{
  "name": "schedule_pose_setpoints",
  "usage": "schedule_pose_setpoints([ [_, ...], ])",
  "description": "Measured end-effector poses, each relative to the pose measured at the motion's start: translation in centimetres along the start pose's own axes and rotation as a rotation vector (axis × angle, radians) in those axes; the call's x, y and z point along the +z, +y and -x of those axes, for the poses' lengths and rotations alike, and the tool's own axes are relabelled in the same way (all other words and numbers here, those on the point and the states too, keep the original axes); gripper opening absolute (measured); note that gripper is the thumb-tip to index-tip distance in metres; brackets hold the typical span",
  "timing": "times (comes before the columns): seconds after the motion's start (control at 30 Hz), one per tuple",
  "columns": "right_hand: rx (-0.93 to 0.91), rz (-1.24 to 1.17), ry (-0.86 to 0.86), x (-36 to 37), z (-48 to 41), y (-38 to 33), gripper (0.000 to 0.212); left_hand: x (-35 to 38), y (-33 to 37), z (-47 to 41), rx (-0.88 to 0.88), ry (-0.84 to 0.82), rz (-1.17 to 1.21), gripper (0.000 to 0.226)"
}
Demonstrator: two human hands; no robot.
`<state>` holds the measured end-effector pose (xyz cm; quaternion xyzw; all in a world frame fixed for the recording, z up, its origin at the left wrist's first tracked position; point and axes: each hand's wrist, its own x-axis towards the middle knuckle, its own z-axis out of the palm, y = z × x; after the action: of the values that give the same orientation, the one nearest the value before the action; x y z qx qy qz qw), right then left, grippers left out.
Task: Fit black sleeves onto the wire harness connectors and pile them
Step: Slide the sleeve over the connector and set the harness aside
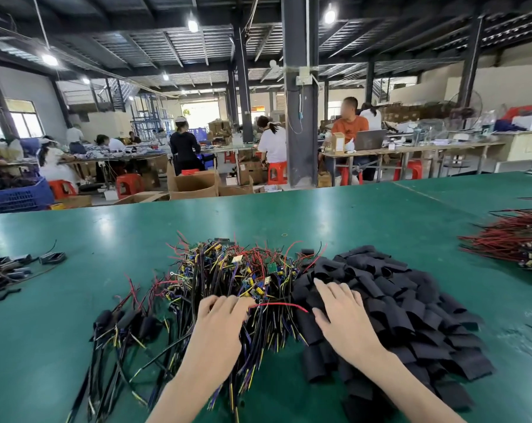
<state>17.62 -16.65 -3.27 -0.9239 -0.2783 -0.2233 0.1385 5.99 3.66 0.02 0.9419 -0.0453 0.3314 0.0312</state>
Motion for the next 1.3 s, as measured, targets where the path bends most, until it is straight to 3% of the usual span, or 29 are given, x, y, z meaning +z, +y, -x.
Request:
schedule_pose_setpoints([
  [0.07, -0.015, -0.213, 0.035, -0.9, 0.0, -0.3, 0.050, 0.5, -0.1, 0.6, -0.012, 0.104, 0.056, 0.019],
  [0.33, -0.049, -0.554, 0.045, -3.0, 1.8, -2.2, 0.033, 0.9, -0.2, 1.4, -0.076, 0.340, 0.054, 0.027],
  [0.73, 0.098, -0.793, 0.106, -4.3, 1.9, -2.8, 0.034, 1.5, 0.6, 1.8, 0.033, 0.370, 0.109, 0.014],
  [1.17, -0.067, -0.720, 0.235, -5.2, 1.9, -2.4, 0.042, 0.9, 0.1, 1.9, 0.043, 0.272, 0.130, 0.022],
  [1.3, -0.345, -0.292, 0.228, -5.6, 1.9, -2.1, 0.044, 1.1, 0.1, 1.8, 0.075, 0.237, 0.093, 0.020],
])
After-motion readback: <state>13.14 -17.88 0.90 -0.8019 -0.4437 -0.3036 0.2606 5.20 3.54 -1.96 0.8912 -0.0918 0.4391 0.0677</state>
